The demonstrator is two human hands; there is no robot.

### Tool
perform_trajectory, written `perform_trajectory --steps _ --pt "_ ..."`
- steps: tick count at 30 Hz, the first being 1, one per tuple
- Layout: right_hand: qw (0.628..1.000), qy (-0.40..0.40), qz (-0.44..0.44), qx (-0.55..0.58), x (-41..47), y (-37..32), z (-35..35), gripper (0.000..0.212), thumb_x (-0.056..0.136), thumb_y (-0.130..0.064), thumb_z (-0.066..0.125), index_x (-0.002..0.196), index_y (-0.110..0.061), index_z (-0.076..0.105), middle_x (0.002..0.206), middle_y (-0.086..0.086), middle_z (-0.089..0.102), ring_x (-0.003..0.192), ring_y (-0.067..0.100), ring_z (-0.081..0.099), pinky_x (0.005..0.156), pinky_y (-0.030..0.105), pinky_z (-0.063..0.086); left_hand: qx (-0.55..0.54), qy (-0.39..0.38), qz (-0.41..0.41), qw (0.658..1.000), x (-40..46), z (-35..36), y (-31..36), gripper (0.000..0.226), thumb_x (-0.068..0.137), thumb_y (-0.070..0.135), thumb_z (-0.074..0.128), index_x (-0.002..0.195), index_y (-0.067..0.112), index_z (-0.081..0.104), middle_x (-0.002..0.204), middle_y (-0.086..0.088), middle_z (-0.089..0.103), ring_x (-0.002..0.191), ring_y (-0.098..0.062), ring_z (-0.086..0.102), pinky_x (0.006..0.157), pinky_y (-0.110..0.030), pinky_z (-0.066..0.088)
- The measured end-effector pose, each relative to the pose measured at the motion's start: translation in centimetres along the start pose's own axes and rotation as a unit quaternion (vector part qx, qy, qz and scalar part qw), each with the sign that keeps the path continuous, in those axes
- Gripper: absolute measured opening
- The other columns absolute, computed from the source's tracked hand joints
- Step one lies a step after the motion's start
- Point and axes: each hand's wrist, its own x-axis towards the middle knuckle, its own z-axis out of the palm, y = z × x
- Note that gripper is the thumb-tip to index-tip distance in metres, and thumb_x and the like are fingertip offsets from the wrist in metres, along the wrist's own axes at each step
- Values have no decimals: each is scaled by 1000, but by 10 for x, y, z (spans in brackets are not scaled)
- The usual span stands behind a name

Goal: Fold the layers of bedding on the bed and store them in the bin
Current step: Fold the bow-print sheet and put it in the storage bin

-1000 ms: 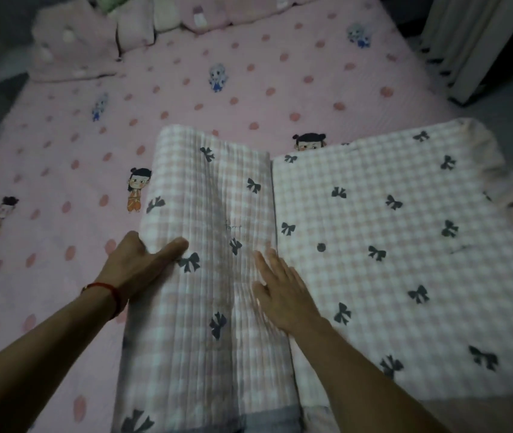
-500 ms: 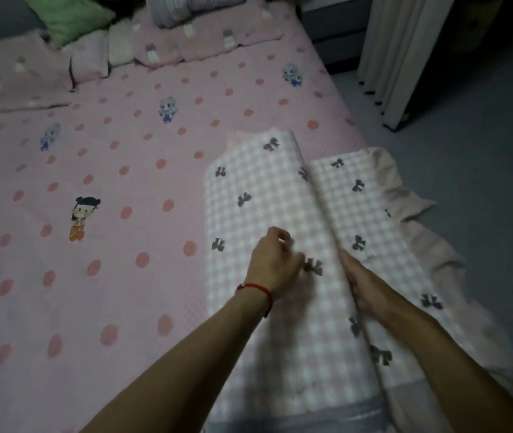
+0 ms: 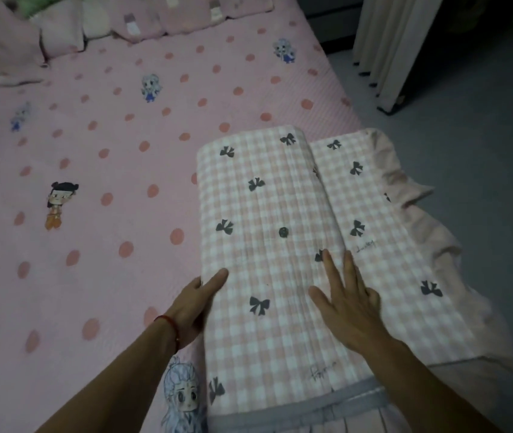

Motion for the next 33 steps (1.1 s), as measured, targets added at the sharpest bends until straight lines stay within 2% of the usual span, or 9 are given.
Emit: perform_trajectory --steps 8,13,15,18,21,24,27,30,33 --pt "1000 -13 -2 -4 -16 -41 9 75 85 -80 2 148 -55 -30 168 2 -24 157 16 -3 124 51 2 40 69 51 995 -25 -24 25 36 85 29 80 109 5 70 97 -12 78 89 -31 76 86 -51 60" --pt "992 -80 -92 -37 -34 -124 43 44 106 -57 17 142 -48 -7 111 -23 -70 156 20 -15 124 56 -6 106 164 42 980 -65 -104 51 33 84 30 80 105 6 70 89 -12 78 79 -31 77 73 -44 62" --pt "988 -112 -110 -1 -33 -162 75 54 102 -66 12 147 -43 -7 121 -17 -67 152 19 -24 123 59 -6 148 211 47 965 -84 -139 66 32 83 32 81 103 8 71 86 -10 78 75 -30 76 69 -40 62" --pt "980 -159 -94 76 -18 -208 116 94 75 -91 -11 158 -45 -8 161 -1 -38 156 26 -17 123 63 1 210 286 62 933 -109 -178 88 35 81 34 82 103 9 71 89 -12 77 78 -32 74 75 -45 62" --pt "943 -261 -90 183 -7 -242 112 80 89 -84 19 155 -52 -12 170 -2 -14 158 29 5 125 56 14 294 377 91 874 -132 -187 107 57 68 57 82 103 12 71 88 -10 75 77 -32 72 78 -50 61" --pt "903 -278 -92 313 -5 -242 86 71 97 -74 29 160 -45 14 169 -7 16 155 23 22 123 43 24 373 406 95 829 -152 -150 115 70 69 71 68 105 11 61 88 -8 69 73 -27 66 69 -40 58" --pt "863 -274 0 424 -9 -210 54 70 90 -79 41 141 -35 59 145 -5 59 129 20 57 107 39 42 398 340 119 843 -156 -78 115 49 91 53 65 113 13 47 92 -2 60 75 -16 60 56 -31 47" --pt "783 -251 81 563 -18 -174 6 64 83 -78 54 103 -22 79 92 6 77 76 28 70 67 35 51 339 254 202 883 -140 -4 104 63 77 56 75 120 19 50 104 -6 64 90 -25 66 76 -42 57" --pt "742 -156 85 646 -23 -124 -39 51 106 -46 41 109 -9 76 105 19 77 84 26 76 63 32 62 313 133 246 908 -111 58 81 37 84 52 68 109 27 55 107 3 62 97 -14 63 85 -37 56"
